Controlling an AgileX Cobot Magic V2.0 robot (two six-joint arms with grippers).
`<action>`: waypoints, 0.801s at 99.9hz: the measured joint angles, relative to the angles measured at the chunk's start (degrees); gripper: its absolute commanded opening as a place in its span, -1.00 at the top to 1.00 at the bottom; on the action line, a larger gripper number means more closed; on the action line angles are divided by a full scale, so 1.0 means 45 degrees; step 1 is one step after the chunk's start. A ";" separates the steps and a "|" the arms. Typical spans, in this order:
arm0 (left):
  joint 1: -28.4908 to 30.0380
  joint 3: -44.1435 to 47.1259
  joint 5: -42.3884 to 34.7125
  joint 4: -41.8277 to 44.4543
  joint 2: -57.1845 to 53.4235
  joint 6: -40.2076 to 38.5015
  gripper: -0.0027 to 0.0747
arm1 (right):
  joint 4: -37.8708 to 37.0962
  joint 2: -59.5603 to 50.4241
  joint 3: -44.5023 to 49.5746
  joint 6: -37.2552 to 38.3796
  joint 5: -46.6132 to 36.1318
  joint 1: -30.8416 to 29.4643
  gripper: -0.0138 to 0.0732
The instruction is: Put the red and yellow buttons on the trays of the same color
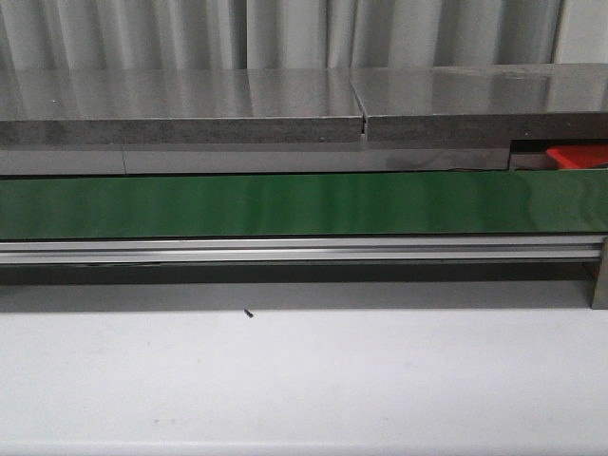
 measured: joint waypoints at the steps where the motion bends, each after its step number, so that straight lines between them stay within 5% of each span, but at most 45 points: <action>1: 0.0000 0.0000 0.0000 0.0000 0.0000 0.0000 0.98 | -0.0052 -0.0168 0.0081 0.0000 0.0000 0.0068 -0.54; 18: 0.0000 0.0000 0.0000 0.0000 0.0000 0.0000 0.98 | -0.1605 -0.2542 0.3175 0.0202 -0.1154 0.1827 -0.53; 37: 0.0000 0.0000 0.0000 0.0000 0.0000 0.0000 0.98 | -0.4522 -0.5648 0.7580 0.2391 -0.3457 0.3445 -0.53; 80: 0.0000 0.0000 0.0000 0.0000 0.0000 0.0000 0.98 | -0.5447 -1.1792 1.4822 0.4377 -0.5022 0.3616 -0.53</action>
